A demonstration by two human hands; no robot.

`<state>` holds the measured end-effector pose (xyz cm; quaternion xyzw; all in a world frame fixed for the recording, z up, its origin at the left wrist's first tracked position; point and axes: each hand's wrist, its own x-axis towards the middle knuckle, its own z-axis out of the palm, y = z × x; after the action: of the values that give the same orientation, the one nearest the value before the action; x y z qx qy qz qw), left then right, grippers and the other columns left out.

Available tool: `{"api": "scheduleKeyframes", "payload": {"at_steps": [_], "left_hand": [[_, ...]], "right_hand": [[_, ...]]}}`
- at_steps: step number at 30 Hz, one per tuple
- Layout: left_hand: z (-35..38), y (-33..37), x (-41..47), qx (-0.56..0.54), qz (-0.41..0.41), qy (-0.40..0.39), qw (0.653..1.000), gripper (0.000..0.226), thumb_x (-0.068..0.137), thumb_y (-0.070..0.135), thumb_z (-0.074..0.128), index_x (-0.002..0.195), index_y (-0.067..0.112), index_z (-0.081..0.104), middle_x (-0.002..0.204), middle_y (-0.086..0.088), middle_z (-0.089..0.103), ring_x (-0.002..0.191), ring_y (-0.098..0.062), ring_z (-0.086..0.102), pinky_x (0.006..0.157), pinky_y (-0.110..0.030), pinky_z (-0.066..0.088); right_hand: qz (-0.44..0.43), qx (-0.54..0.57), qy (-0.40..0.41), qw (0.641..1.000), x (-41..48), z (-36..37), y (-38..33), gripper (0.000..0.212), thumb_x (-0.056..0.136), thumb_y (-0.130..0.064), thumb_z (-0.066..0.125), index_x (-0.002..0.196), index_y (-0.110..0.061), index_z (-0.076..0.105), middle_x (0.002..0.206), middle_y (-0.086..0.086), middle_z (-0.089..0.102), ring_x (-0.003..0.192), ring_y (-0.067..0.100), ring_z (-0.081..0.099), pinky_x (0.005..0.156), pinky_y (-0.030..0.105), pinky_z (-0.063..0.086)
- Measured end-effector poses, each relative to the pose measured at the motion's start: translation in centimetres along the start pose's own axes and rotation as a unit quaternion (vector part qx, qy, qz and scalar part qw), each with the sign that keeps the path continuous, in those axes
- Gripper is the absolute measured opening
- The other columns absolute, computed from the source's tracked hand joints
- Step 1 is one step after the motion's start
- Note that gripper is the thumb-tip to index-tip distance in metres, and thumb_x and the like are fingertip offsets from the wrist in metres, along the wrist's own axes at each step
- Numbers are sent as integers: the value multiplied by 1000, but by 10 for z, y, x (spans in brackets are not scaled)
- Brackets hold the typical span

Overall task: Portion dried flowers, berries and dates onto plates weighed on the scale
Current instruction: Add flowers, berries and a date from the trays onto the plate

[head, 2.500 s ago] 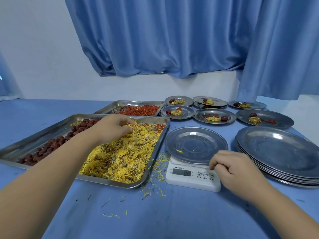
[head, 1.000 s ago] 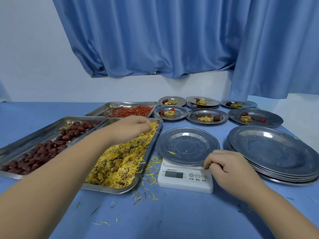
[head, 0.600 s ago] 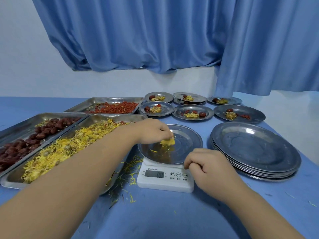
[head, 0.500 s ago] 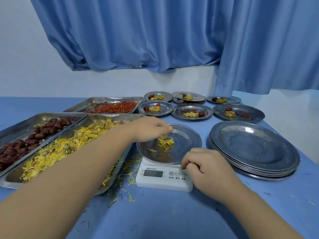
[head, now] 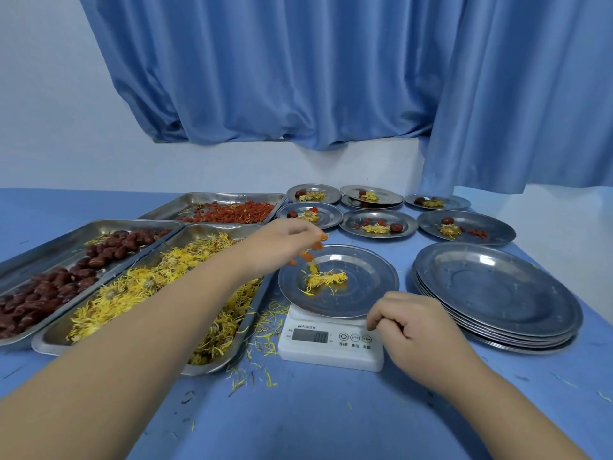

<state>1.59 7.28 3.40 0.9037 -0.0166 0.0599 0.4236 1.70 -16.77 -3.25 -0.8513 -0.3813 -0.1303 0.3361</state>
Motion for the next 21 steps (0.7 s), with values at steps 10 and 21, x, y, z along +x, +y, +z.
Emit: {"api": "scheduleKeyframes", "payload": {"at_steps": [10,21], "left_hand": [[-37,-26,-31,59,-4,52,997,18,98,34,52,108,35,67,99,20,68,82,5,65,72,-19,44],[-155,-105,-62,126,-117,199,965,15,98,33,53,98,31,67,87,8,68,70,-9,59,57,-22,43]], "right_hand": [[-99,19,86,991,3,17,-29,25,78,-12,42,71,-14,66,69,-13,55,64,6,52,56,34,47],[-144,-11,87,986,43,82,-94,31,80,-18,37,77,-17,68,69,-10,56,62,12,55,50,30,46]]}}
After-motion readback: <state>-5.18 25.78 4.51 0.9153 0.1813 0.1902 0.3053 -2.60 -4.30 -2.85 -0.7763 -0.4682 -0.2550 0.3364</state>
